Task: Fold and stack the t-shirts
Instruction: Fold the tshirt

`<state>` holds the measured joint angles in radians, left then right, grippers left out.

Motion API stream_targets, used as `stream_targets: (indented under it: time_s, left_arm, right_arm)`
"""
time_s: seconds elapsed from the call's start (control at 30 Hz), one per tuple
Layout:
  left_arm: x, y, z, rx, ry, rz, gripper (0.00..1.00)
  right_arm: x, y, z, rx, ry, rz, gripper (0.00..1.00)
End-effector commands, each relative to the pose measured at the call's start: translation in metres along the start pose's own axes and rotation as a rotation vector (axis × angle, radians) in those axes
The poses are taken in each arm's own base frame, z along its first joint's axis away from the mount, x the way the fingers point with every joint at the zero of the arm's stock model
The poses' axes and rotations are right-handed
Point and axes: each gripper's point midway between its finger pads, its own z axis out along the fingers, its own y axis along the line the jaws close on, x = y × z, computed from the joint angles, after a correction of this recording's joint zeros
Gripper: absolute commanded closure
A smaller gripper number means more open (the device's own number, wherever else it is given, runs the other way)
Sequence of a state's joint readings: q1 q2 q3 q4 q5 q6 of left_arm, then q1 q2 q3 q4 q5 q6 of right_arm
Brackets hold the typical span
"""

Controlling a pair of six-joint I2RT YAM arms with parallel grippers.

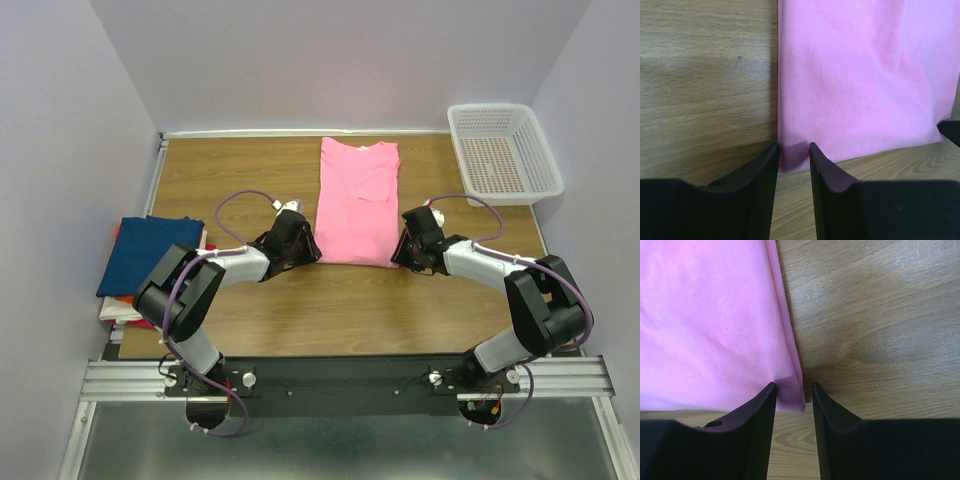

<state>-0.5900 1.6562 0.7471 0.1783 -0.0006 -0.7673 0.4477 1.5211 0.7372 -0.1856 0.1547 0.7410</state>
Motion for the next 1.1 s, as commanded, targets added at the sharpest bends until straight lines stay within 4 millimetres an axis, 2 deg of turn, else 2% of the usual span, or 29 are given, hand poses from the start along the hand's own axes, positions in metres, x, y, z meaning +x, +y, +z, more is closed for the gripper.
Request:
stream_targets:
  time_s: [0.0, 0.17, 0.2, 0.3, 0.43, 0.57, 0.67, 0.7, 0.8, 0.83, 0.9, 0.93, 1.0, 1.03, 1.07]
  left_arm:
    - [0.017, 0.009, 0.005, -0.029, 0.041, 0.018, 0.63]
    - [0.021, 0.000, 0.006, 0.005, 0.063, 0.027, 0.76]
    - [0.021, -0.004, 0.006, 0.015, 0.064, 0.029, 0.85]
    - [0.022, -0.007, 0.006, 0.031, 0.076, 0.037, 1.00]
    - [0.022, -0.013, 0.001, 0.060, 0.085, 0.037, 1.00]
    - [0.023, -0.019, -0.012, 0.085, 0.091, 0.037, 1.00]
    - [0.029, -0.018, -0.027, 0.103, 0.099, 0.031, 1.00]
    - [0.039, -0.013, -0.031, 0.097, 0.117, 0.031, 1.00]
    - [0.047, -0.015, -0.047, 0.122, 0.115, 0.016, 1.00]
    - [0.062, -0.011, -0.052, 0.116, 0.140, 0.018, 1.00]
    - [0.071, -0.018, -0.063, 0.145, 0.145, 0.006, 1.00]
    - [0.083, -0.012, -0.067, 0.135, 0.163, 0.000, 1.00]
    - [0.092, -0.017, -0.077, 0.154, 0.169, -0.031, 1.00]
    - [0.106, -0.020, -0.085, 0.173, 0.191, -0.023, 1.00]
    - [0.111, -0.022, -0.088, 0.179, 0.199, -0.033, 1.00]
  right_arm:
    - [0.010, -0.004, -0.002, 0.001, 0.030, 0.006, 0.59]
    - [0.009, 0.000, -0.001, -0.010, 0.038, 0.003, 0.62]
    - [0.009, 0.000, -0.001, -0.011, 0.037, 0.002, 0.65]
    - [0.008, 0.003, 0.000, -0.022, 0.045, -0.001, 0.78]
    - [0.009, 0.008, -0.003, -0.045, 0.053, -0.015, 0.96]
    - [0.017, 0.010, -0.013, -0.090, 0.076, -0.025, 1.00]
    - [0.028, 0.003, -0.026, -0.113, 0.094, -0.031, 0.99]
    - [0.030, 0.001, -0.030, -0.118, 0.091, -0.032, 1.00]
    - [0.049, -0.009, -0.045, -0.146, 0.124, -0.029, 1.00]
    - [0.053, -0.011, -0.048, -0.152, 0.129, -0.022, 1.00]
    - [0.067, -0.020, -0.057, -0.167, 0.154, -0.016, 1.00]
    - [0.071, -0.021, -0.060, -0.174, 0.160, -0.008, 0.99]
    - [0.088, -0.028, -0.067, -0.192, 0.199, 0.004, 1.00]
    - [0.095, -0.029, -0.071, -0.204, 0.224, 0.012, 1.00]
    - [0.097, -0.031, -0.072, -0.205, 0.223, 0.018, 1.00]
